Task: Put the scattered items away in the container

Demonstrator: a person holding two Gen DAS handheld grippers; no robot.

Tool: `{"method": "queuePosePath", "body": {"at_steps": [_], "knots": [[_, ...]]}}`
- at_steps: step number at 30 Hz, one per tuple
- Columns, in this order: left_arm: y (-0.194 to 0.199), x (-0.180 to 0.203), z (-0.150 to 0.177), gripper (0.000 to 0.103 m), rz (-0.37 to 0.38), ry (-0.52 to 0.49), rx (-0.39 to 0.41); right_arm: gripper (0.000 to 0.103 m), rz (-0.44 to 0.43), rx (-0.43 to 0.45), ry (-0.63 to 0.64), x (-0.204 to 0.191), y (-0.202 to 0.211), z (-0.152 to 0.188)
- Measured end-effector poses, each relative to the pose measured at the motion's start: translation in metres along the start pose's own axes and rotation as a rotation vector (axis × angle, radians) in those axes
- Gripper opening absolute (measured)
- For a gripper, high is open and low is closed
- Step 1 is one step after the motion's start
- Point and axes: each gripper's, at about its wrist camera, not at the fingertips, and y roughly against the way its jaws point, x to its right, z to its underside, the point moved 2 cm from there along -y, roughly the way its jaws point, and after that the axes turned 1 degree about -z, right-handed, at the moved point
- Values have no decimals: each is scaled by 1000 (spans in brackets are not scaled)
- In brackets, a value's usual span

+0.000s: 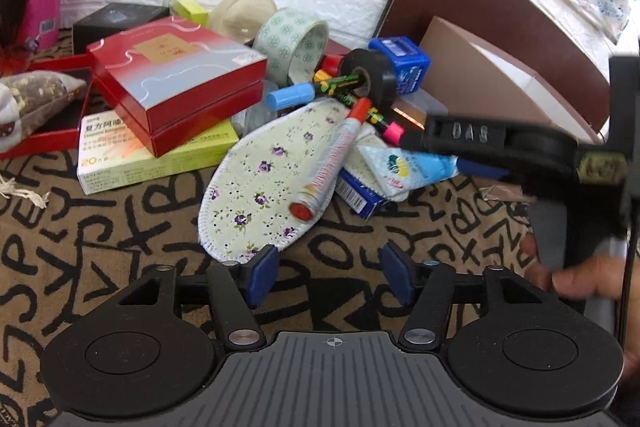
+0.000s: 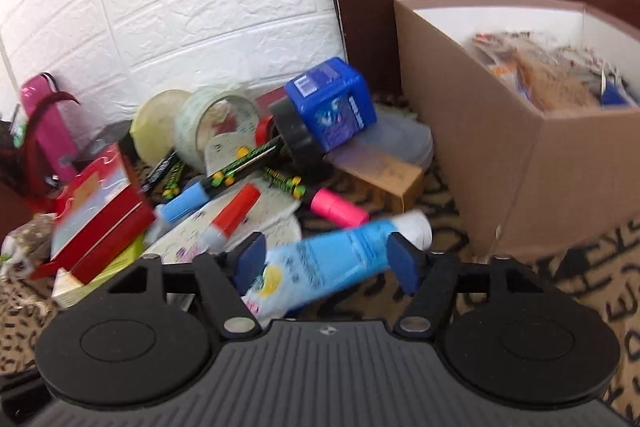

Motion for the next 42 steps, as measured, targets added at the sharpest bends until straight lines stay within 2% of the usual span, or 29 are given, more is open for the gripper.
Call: {"method": "queuePosePath", "body": {"at_steps": [2,4,8,11,14,17,18,19,20,26,32,36,40,41,42], "knots": [[-3,-2,0,72,5,10,-8,74,17,7,27,-4,-10,-3],[-4,-2,0,72,9,12,-10,75,60,11,115,-13,-18,-2],[-1,-4,-1,72,15,22,-6,76,117,16,252,-21,-11,17],[0,-3,0,73,16,30,-6,74,90,20,192,-4,7,34],[3,3,2,73,25,17,-9,74,64,-52,95,21,15,53],[5,11,6,73,41,4,-12,73,84,-35,141,27,26,66],[5,13,7,73,43,4,-17,69,76,-39,135,27,29,67],[5,15,7,73,44,5,-21,52,66,-43,130,28,30,66],[6,17,8,73,47,5,-23,46,56,-48,127,28,32,65],[18,20,12,73,40,-6,-12,46,-64,-97,184,19,53,82],[18,27,25,77,65,8,-56,47,-200,-154,341,8,99,119],[10,44,36,79,114,13,-99,51,-242,-165,325,19,123,134],[1,67,43,79,147,-31,-120,54,-236,-156,316,23,134,141],[0,72,44,78,156,-43,-127,54,-236,-156,311,24,135,142],[-1,77,46,72,163,-55,-134,54,-235,-156,305,26,135,141]]}}
